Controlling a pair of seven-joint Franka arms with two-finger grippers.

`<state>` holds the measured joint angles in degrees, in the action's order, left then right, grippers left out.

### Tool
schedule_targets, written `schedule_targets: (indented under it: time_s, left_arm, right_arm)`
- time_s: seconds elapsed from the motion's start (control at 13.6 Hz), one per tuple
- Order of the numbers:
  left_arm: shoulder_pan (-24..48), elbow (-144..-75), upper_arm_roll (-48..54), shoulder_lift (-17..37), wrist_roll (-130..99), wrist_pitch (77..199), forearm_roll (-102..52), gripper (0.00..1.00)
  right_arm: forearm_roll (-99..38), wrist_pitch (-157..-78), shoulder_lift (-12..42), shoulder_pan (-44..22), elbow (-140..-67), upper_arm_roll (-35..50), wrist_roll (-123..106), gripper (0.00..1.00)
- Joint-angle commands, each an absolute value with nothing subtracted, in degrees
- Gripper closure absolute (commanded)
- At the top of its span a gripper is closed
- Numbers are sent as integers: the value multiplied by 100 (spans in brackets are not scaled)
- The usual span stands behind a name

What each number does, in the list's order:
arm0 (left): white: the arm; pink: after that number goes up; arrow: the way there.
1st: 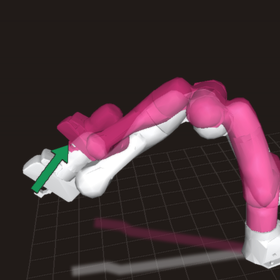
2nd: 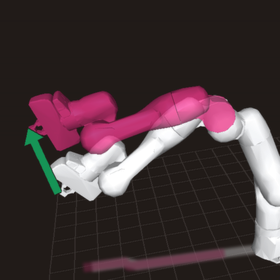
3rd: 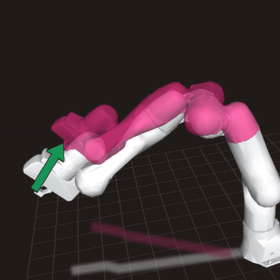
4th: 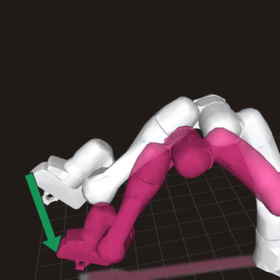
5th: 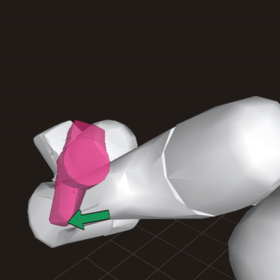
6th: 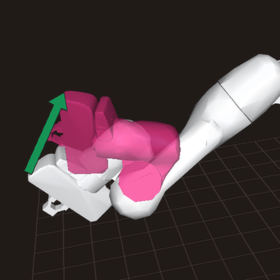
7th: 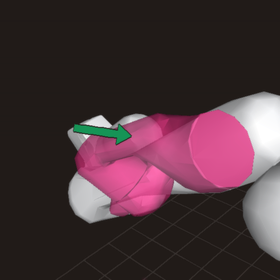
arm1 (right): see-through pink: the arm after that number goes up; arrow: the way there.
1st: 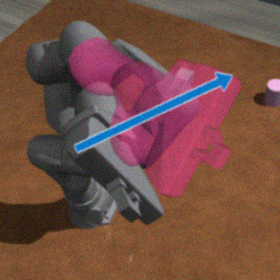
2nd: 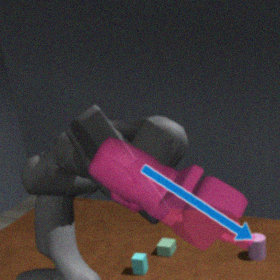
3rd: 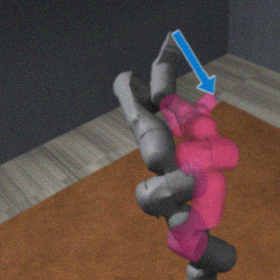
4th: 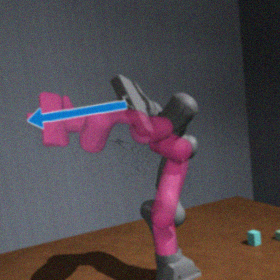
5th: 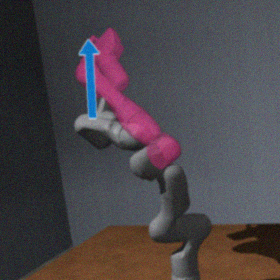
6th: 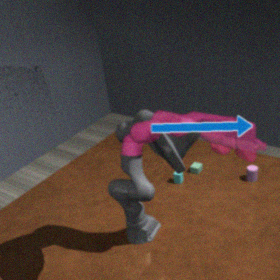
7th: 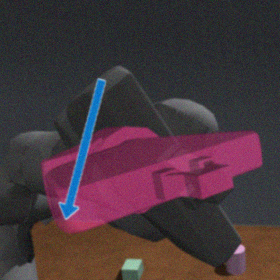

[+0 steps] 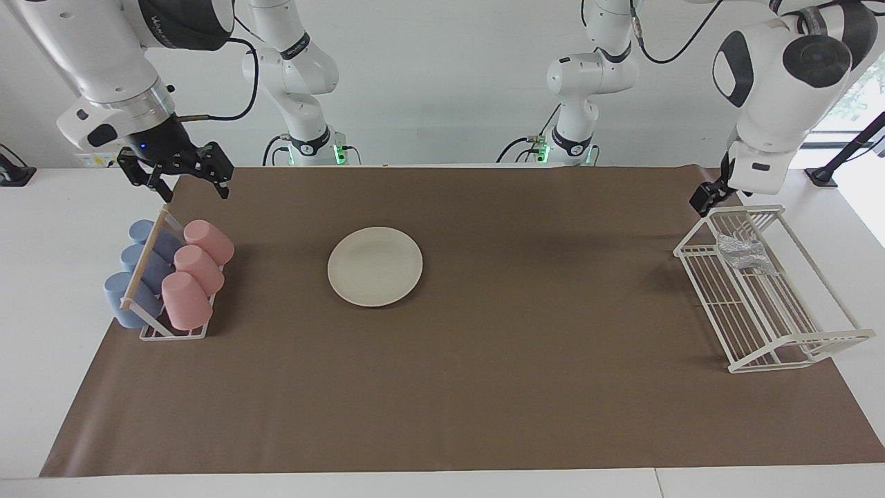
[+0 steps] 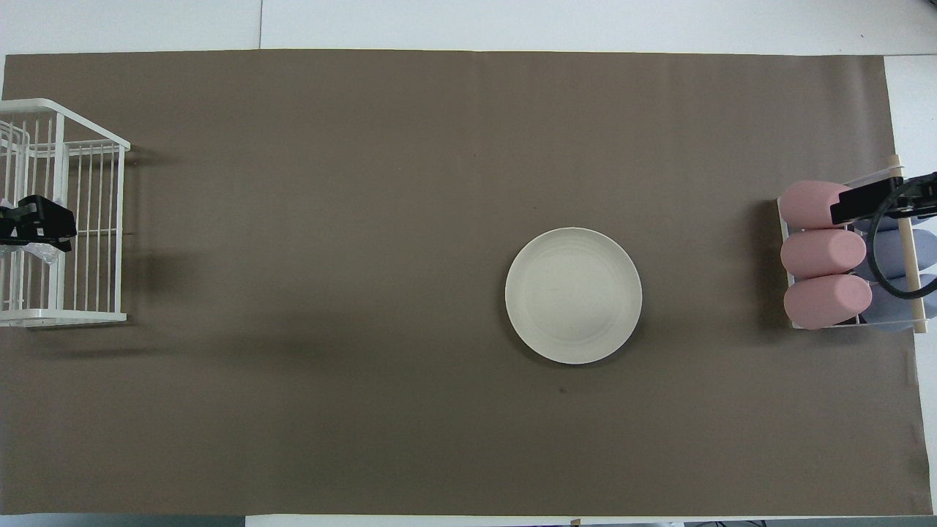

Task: Wipe plate with sponge

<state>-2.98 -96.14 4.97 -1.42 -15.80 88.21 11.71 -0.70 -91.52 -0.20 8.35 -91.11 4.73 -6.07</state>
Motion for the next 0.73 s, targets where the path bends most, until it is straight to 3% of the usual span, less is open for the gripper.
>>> schedule_targets:
  time_s: [0.0, 0.66]
  left_arm:
    - [-343, -9694, 510, -518, -1450, 8465, 425, 0]
    - [387, -9712, -123, -379, -1512, 8500, -220, 0]
  right_arm:
    - [-9, -9018, 0, 835, -9018, 501, -501, 0]
    - [53, -8886, -9, 817, -9000, 483, -501, 0]
